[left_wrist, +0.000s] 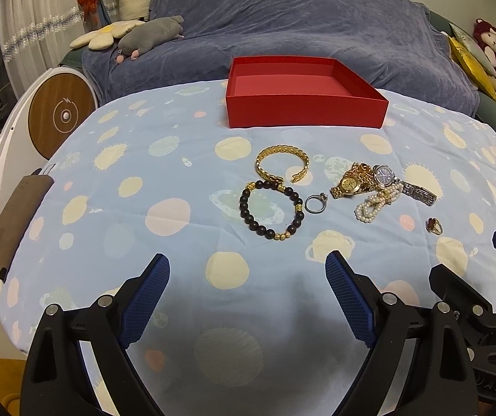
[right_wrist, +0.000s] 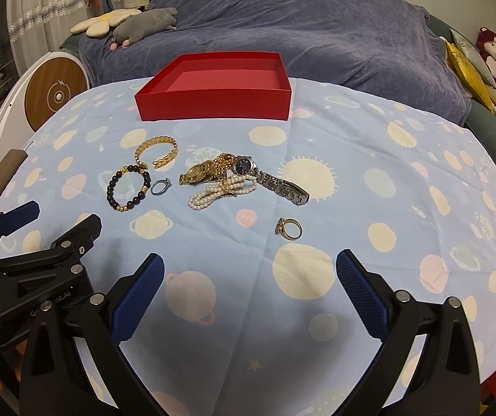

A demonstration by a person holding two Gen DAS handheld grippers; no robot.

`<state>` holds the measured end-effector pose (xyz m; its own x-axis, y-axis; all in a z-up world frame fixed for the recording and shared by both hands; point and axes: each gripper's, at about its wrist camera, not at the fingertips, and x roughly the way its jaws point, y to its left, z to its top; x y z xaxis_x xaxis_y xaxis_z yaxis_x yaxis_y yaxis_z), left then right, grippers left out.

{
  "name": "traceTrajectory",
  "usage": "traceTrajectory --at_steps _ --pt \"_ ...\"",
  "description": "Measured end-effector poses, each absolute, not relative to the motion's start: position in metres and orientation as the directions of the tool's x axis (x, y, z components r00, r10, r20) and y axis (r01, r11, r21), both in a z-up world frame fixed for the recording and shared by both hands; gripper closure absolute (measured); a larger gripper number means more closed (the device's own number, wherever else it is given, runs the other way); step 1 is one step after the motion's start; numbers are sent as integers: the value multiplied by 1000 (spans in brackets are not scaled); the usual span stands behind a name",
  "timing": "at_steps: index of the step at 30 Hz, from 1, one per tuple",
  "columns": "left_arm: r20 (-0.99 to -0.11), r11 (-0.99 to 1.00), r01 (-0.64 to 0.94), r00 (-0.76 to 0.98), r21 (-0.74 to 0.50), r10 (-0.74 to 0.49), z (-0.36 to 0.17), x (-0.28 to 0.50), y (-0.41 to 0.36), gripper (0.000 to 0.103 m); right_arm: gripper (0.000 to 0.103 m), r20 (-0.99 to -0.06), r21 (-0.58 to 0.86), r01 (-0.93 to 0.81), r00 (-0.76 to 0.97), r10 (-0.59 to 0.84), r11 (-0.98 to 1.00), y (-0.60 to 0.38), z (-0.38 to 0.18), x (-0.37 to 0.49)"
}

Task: Organize jewelry

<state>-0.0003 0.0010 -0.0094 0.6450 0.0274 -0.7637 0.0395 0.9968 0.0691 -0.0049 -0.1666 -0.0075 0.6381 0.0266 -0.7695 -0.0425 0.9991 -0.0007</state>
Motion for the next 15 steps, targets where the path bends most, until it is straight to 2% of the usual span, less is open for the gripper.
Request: traceTrajectory --at_steps 15 --pt "-771 997 44 636 69 25 -15 2 3 15 6 -777 -7 -46 629 24 999 -164 -13 -1"
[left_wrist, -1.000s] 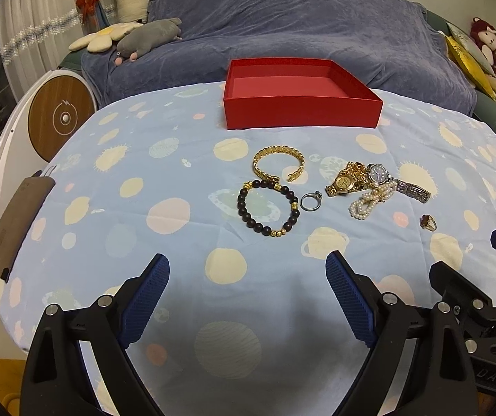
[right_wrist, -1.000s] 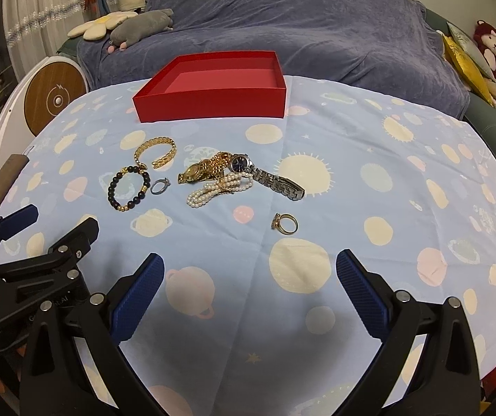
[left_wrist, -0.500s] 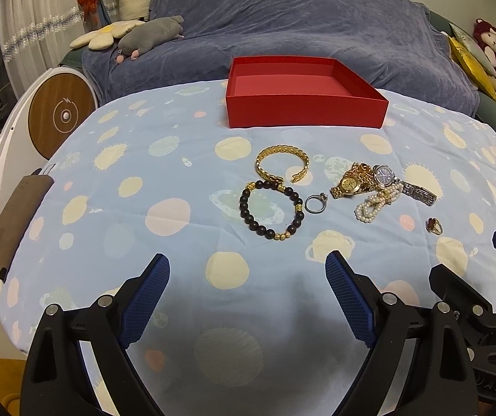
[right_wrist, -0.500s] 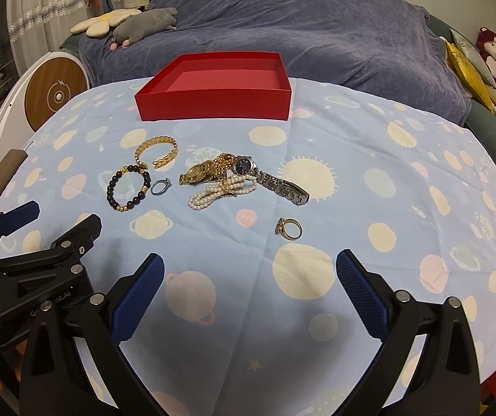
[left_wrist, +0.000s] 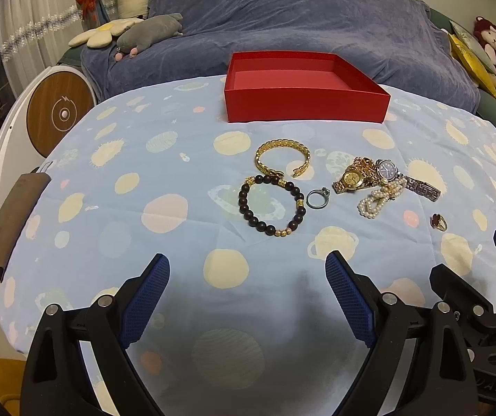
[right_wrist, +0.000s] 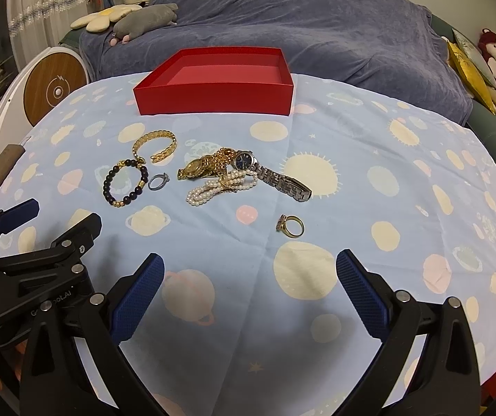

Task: Organize jewelry

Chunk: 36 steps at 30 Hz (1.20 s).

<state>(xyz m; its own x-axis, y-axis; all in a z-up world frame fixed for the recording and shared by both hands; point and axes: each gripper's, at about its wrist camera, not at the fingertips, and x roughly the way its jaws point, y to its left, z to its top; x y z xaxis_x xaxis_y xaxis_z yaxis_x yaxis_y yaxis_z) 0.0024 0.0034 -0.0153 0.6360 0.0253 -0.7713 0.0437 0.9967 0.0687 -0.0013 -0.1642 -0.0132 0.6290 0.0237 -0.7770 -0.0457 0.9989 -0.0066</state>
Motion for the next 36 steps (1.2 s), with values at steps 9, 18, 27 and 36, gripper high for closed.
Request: traceTrajectory --at_steps 9,18,27,36 --pt "-773 997 43 634 70 27 -18 3 2 15 6 -780 -1 -44 625 27 999 -165 -16 -1" --pt "-774 997 44 633 70 27 -18 3 2 15 6 -781 0 -47 624 29 999 -165 -18 0" --pt "-778 996 47 627 73 27 -22 6 0 15 6 -784 7 -49 620 36 999 -166 -20 1" --pt "-784 997 48 620 67 22 -23 7 -2 15 6 -785 10 -50 618 39 999 -167 -21 2"
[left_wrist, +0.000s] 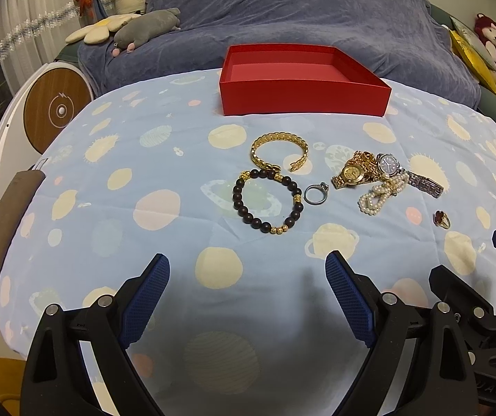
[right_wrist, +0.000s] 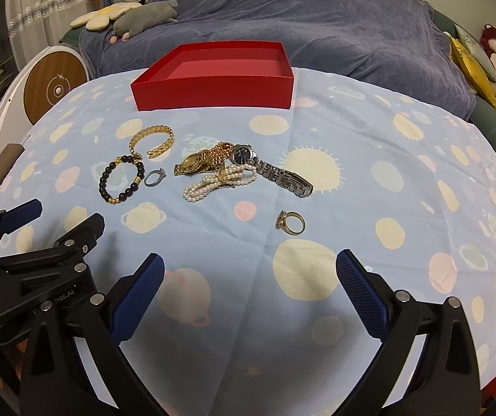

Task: Organize jewelry

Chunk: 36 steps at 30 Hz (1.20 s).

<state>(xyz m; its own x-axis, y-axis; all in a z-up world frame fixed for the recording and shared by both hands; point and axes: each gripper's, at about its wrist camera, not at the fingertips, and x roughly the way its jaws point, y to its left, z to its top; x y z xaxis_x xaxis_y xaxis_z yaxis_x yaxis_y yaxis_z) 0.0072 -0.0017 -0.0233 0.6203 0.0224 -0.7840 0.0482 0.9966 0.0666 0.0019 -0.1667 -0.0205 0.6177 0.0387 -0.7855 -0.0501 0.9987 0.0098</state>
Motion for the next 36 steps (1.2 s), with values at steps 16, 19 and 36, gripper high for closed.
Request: traceTrajectory --at_steps 16,19,36 --pt "-805 999 18 592 -27 -33 -23 46 25 14 22 -771 49 -103 629 104 993 -193 8 72" --pt "-806 999 15 590 -40 -41 -24 54 29 14 34 -790 85 -112 598 136 990 -196 -1 100" --pt "-828 995 68 552 -79 -103 -40 64 22 14 60 -848 99 -158 504 167 982 -181 -48 134"
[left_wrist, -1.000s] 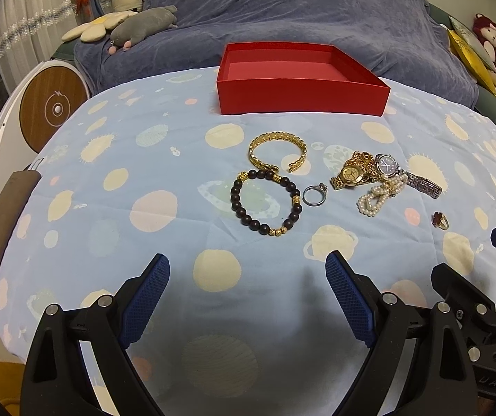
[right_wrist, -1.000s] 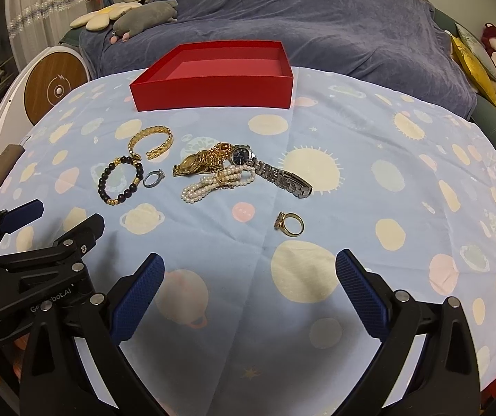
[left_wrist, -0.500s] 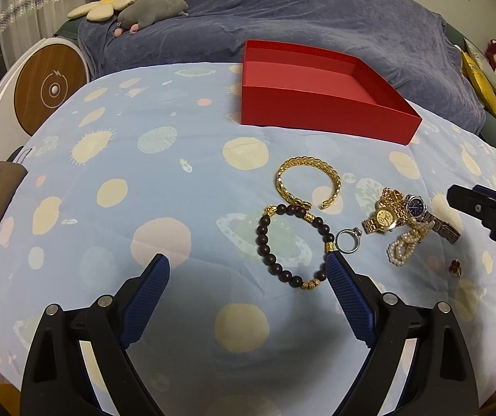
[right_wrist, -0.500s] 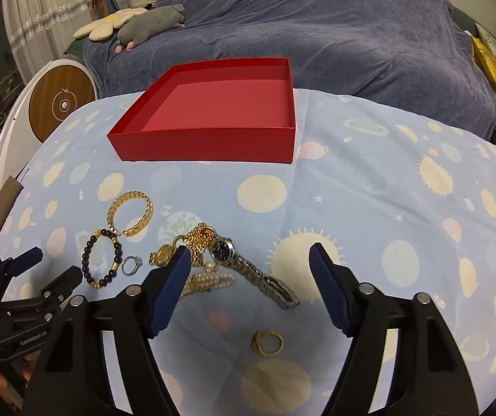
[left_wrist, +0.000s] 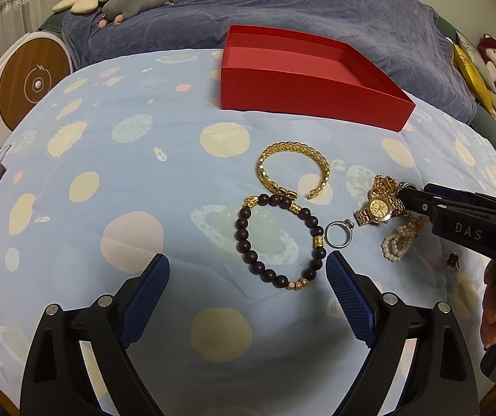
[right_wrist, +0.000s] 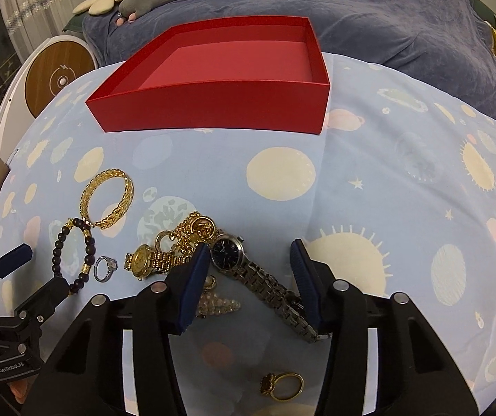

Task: Organize jewelry
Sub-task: 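Grasp the silver-banded watch with the right tool while the left tool grasps the gold watch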

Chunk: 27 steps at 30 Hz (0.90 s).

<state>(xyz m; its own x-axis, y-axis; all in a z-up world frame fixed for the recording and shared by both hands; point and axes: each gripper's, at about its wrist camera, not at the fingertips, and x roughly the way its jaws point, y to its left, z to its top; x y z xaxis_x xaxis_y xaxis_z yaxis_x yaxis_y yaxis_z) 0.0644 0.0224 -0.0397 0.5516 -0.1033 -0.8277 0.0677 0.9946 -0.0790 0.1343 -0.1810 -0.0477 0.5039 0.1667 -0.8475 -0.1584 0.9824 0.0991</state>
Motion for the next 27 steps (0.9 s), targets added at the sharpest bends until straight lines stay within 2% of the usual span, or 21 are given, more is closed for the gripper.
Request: traceTrajectory --at_steps 2,6,8,14,18,21,27 --pt "-826 994 77 553 -78 -108 -40 63 20 14 78 -845 89 -184 506 172 979 -175 -47 134" --pt "-818 993 100 565 -64 -110 -38 61 14 14 82 -847 71 -198 505 164 978 -170 -45 131" --pt "-809 991 120 576 -55 -115 -35 61 10 14 92 -845 94 -192 504 180 977 -174 -41 130" --pt "-773 967 253 606 -35 -187 -19 69 -14 14 94 -847 108 -161 501 176 981 -187 -35 127" --pt "-768 938 339 583 -65 -264 -14 86 -34 15 94 -839 117 -151 514 179 982 -195 -30 121" --pt "-771 916 394 562 -68 -299 -18 98 -51 30 94 -832 115 -139 528 172 984 -202 -26 118" --pt "-806 897 434 500 -83 -316 -38 103 -69 51 95 -830 134 -115 529 175 984 -217 -26 117"
